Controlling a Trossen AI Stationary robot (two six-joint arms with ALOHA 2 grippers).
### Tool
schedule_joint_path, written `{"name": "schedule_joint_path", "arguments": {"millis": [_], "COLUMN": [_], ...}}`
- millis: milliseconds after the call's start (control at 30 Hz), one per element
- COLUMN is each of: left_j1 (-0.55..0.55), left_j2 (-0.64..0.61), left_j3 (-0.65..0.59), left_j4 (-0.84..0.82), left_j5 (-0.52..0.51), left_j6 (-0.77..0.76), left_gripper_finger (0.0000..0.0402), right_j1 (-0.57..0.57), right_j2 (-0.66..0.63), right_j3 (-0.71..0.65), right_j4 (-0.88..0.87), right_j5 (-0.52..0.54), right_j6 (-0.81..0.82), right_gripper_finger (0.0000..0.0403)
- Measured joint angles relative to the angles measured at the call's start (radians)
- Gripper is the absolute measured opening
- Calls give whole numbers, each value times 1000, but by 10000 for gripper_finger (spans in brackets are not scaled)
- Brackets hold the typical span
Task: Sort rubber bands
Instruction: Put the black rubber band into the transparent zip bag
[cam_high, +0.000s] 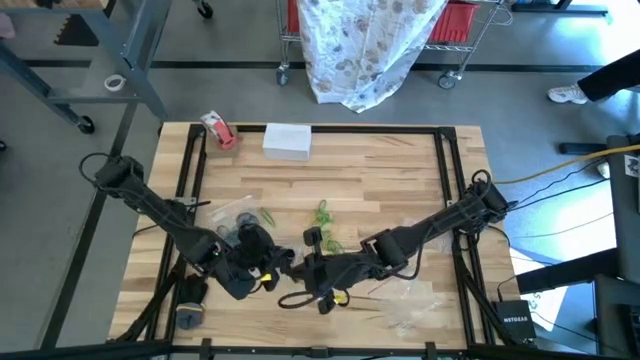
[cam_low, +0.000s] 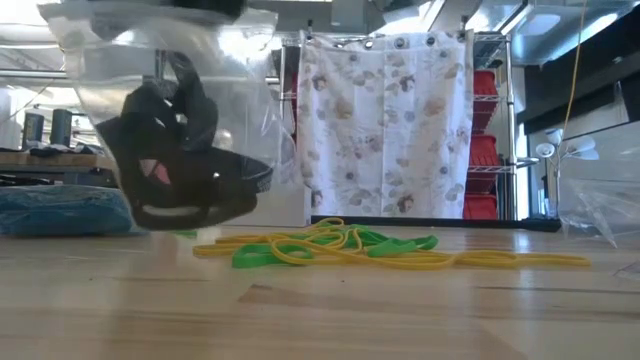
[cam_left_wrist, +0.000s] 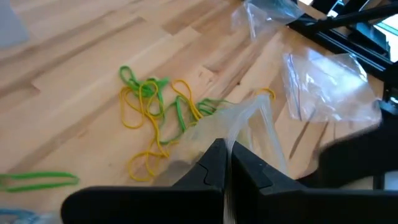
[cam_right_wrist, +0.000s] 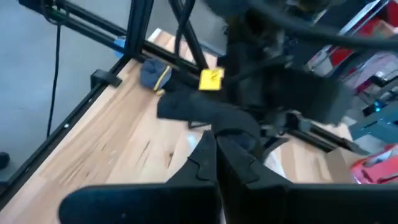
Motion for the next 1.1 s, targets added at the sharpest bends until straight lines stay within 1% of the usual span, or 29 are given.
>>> {"name": "schedule_joint_path", "arguments": {"millis": [200,500,700,1033,1100], "left_j1": [-9,-9,-9,-8,-8], "left_j2": [3,-1,-5,-62,-66], "left_j3": [0,0,0,0,0], "left_j4": [2,86,108,110,109], "left_j5": [7,6,6,-15,-16], "left_j6": [-39,-88,-106,-125,-125], "left_gripper_finger": [1,1,1,1,1], "right_j1": [-2,-7,-4,7,0], "right_j2": [-2,20,39,54,72], "right_j3": [37,43,42,43,43], "right_j4": [0,27,13,-103,-107], "right_j5": [132,136,177,175,148], "right_j6": [-42,-45,-39,108,127], "right_gripper_finger": [0,0,0,0,0]}}
